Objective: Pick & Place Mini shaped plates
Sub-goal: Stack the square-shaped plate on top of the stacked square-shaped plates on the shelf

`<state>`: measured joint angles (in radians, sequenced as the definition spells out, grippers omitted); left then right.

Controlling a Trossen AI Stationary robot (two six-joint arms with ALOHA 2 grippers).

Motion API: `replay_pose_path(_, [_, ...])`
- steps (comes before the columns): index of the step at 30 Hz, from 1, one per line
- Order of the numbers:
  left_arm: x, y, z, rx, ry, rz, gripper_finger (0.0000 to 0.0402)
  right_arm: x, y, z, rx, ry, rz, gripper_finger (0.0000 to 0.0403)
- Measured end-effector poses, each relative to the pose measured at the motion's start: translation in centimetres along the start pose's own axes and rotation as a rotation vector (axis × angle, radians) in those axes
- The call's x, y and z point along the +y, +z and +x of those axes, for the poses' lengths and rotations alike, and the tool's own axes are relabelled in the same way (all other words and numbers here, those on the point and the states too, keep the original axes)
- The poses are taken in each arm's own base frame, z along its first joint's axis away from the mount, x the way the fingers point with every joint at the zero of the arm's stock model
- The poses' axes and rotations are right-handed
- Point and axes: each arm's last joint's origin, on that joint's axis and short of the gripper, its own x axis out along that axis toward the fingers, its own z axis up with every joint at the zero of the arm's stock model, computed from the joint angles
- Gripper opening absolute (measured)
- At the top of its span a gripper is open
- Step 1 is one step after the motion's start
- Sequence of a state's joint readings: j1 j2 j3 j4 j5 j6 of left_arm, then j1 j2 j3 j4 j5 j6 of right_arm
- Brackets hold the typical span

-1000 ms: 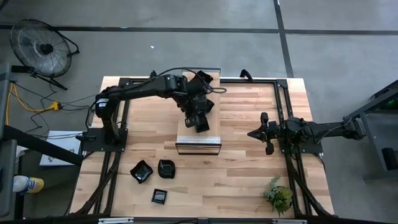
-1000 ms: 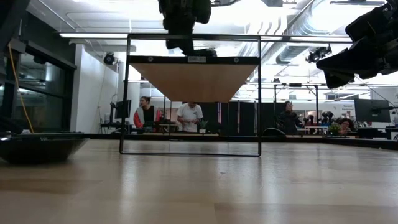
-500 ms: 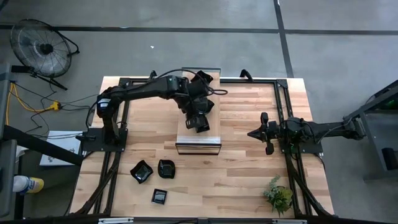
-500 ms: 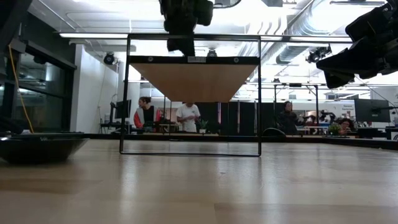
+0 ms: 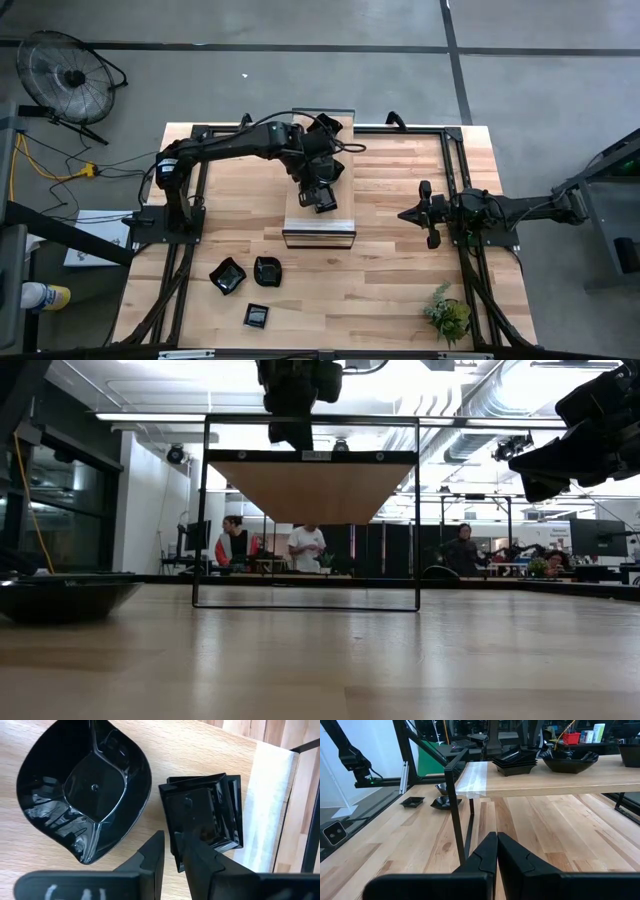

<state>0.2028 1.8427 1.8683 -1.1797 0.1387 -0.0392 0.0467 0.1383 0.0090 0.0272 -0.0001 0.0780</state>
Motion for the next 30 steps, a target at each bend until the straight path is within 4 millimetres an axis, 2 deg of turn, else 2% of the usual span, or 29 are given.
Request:
replay_pose_path(14, [0.08,0.03,0.00,-0.003,0.033,0.005,0.0063,0.00,0.00,0.00,0.000,0.000,0.000,0.0008])
replay_pose_path(22, [-0.02,0.02,0.03,-0.005,0.110,0.021,0.0062,0.00,0.00,0.00,0.000,0.000,0.000,0.0005])
replay_pose_path(30, [-0.47,0.02,0.07,-0.007,0.087,0.031,0.0062,0.00,0.00,0.00,0.000,0.000,0.000,0.0005])
